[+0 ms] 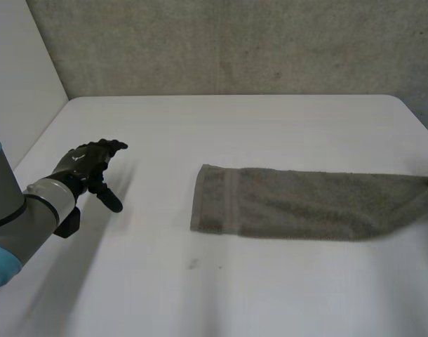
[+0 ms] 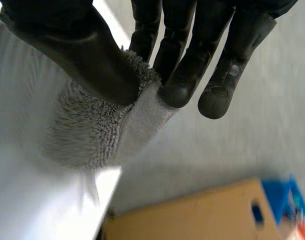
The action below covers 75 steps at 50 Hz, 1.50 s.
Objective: Fold the towel.
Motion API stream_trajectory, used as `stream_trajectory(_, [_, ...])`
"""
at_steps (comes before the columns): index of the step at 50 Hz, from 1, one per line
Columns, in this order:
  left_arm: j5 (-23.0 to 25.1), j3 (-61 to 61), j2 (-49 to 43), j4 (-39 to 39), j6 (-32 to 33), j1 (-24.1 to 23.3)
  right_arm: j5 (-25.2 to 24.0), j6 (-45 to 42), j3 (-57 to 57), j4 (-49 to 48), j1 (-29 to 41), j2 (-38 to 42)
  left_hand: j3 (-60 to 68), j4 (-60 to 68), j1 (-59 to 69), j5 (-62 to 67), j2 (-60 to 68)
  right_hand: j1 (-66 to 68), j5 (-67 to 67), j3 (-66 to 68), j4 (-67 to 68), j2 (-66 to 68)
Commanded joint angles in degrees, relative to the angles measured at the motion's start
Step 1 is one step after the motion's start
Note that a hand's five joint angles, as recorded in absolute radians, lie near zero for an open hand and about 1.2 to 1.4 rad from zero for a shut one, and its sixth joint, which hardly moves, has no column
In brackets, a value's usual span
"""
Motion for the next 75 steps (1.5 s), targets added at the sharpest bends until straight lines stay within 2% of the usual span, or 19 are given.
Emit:
stream_trajectory(1, [-0.09,-0.16,0.0,-0.01,-0.01,-0.19,0.33,2.09,-3.68,-0.63,21.33,-1.33,0.43,0.46,0.12,-1.42,0.61,3.72,3.85,4.27,3.16,5.27])
stream_trajectory(3, [0.0,-0.16,0.0,-0.01,-0.01,-0.28,1.56,1.91,-6.74,-1.94,32.79,1.64,0.43,0.46,0.12,-1.42,0.61,3.72,3.85,4.27,3.16,5.27])
stream_trajectory(4, [-0.09,-0.16,0.0,-0.01,-0.01,-0.28,1.56,1.91,-6.76,-1.95,32.85,1.66,0.43,0.46,0.12,-1.42,0.61,3.72,3.85,4.27,3.16,5.27])
stream_trajectory(8, [-0.09,-0.25,0.0,-0.01,-0.01,-0.46,2.62,1.65,-11.05,-2.74,47.84,8.93,0.43,0.46,0.12,-1.42,0.61,3.72,3.85,4.27,3.16,5.27])
stream_trajectory(14, [0.0,-0.51,0.0,0.08,0.08,-0.55,1.83,1.47,-11.94,-2.39,56.91,16.76,0.43,0.46,0.12,-1.42,0.61,3.72,3.85,4.27,3.16,5.27])
stream_trajectory(21, [0.0,-0.6,0.0,0.08,0.08,-0.63,2.7,-0.28,-11.59,-1.6,59.92,19.59,0.43,0.46,0.12,-1.42,0.61,3.72,3.85,4.27,3.16,5.27])
stream_trajectory(22, [0.0,-0.6,0.0,0.08,0.08,-0.63,3.31,-0.54,-11.33,-1.77,59.74,18.8,0.43,0.46,0.12,-1.42,0.61,-18.54,-18.41,-17.98,-19.1,-16.98])
stream_trajectory(23, [0.0,-0.69,0.0,0.08,0.08,-0.72,3.32,-0.55,-11.33,-1.78,59.74,18.8,0.43,0.46,0.12,-1.42,0.61,-18.76,-18.63,-18.2,-19.32,-17.21])
stream_trajectory(24, [0.0,-0.69,0.0,0.08,0.08,-0.72,4.19,-0.29,-11.07,-1.43,59.66,17.32,0.43,0.46,0.12,-1.42,0.61,-63.89,-63.76,-63.34,-64.45,-62.34])
stream_trajectory(26, [0.08,-0.95,0.0,0.17,0.08,-0.81,5.5,0.41,-10.45,-1.16,59.57,14.6,0.43,0.46,0.12,-1.42,0.61,-66.28,-66.15,-65.73,-66.84,-64.73])
stream_trajectory(30, [0.0,-1.13,0.0,0.34,0.08,-0.9,8.24,7.24,-6.86,-1.07,56.07,6.43,0.43,0.46,0.12,-1.42,0.61,-66.28,-66.15,-65.73,-66.84,-64.73])
stream_trajectory(39, [0.0,-1.57,0.17,0.7,0.17,-1.77,6.48,23.1,3.79,-0.98,44.8,-3.7,0.43,0.46,0.12,-1.42,0.61,-66.28,-66.15,-65.73,-66.84,-64.73])
stream_trajectory(44, [-0.09,-1.66,0.7,0.7,0.17,-3.27,0.61,26.79,13.79,-0.98,32.7,-5.2,0.43,0.46,0.12,-1.42,0.61,-66.28,-66.15,-65.73,-66.84,-64.73])
stream_trajectory(52, [-0.18,-1.57,1.05,0.7,0.08,-6.44,-6.43,26.44,21.01,-2.39,22.93,-3.97,0.43,0.46,0.12,-1.42,0.61,-53.77,-53.65,-53.22,-54.34,-52.22])
stream_trajectory(57, [-1.15,-0.6,1.23,0.61,0.17,-8.72,-6.44,26.44,21.54,-4.76,21.78,-1.51,0.43,0.46,0.12,-1.42,0.61,-39.5,-39.37,-38.95,-40.06,-37.95])
stream_trajectory(61, [-5.7,1.67,2.54,0.08,0.26,-11.26,-6.26,26.44,21.63,-6.17,21.42,-0.89,0.43,0.46,0.12,-1.42,0.61,-28.35,-28.22,-27.79,-28.91,-26.8])
stream_trajectory(65, [-9.41,3.79,3.08,-0.18,0.17,-13.11,-4.34,25.65,21.37,-8.27,21.33,-1.5,0.26,0.3,-0.05,-1.59,0.44,3.67,3.8,4.23,3.11,5.23])
stream_trajectory(71, [-13.01,8.45,3.34,-2.38,0.35,-16.81,-0.46,22.22,18.73,-9.07,22.04,-3.44,0.43,0.46,0.12,-1.42,0.61,3.72,3.85,4.27,3.16,5.27])
stream_trajectory(75, [-13.19,11.87,3.51,-4.57,0.17,-17.16,0.33,17.57,11.11,-7.49,29.03,-3.88,0.26,0.3,-0.05,-1.59,0.44,3.72,3.85,4.27,3.16,5.27])
